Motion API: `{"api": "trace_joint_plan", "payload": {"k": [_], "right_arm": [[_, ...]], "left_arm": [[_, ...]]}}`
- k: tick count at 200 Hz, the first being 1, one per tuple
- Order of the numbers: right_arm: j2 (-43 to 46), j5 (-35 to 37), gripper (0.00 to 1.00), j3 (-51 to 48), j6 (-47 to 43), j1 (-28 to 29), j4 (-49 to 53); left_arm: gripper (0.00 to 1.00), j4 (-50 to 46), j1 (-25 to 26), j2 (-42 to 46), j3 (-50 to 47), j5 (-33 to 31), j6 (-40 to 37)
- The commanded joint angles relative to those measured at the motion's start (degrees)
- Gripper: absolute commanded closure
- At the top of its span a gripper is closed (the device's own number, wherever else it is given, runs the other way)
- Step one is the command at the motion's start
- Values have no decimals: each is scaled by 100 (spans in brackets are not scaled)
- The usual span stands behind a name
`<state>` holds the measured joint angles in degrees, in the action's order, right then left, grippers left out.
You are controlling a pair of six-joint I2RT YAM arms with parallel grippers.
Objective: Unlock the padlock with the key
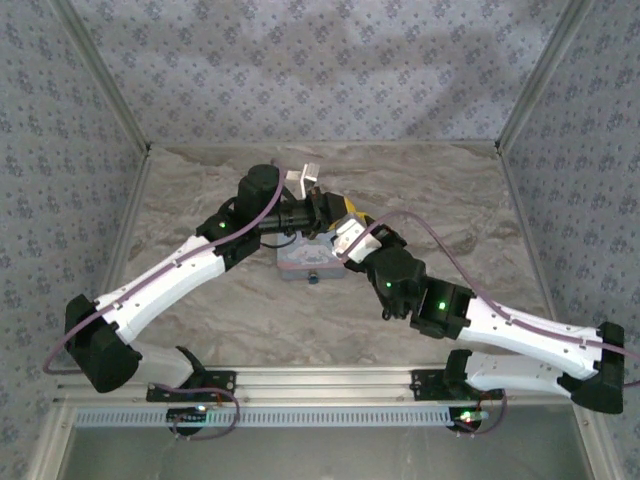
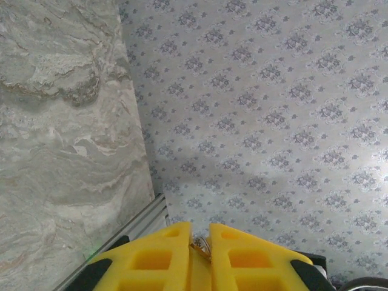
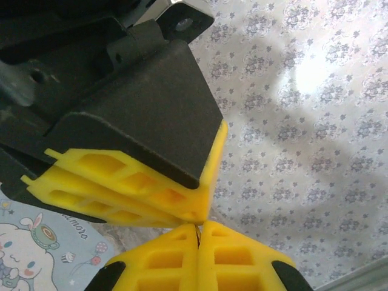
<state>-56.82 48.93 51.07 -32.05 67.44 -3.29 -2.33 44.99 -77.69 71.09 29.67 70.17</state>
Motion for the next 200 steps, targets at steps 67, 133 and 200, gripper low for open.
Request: {"api": "trace_joint_plan", "payload": {"k": [67, 133, 200], "right_arm": [[135, -515, 70, 237, 706, 144, 594], [1455, -2991, 44, 205, 4709, -1558, 2173], [927, -7973, 59, -890, 7927, -4331, -834]], "left_arm": [[100, 158, -36, 84, -1, 15, -390], [100, -1050, -61, 337, 288, -615, -2420], [100, -409, 61, 609, -139, -777, -3007]]}}
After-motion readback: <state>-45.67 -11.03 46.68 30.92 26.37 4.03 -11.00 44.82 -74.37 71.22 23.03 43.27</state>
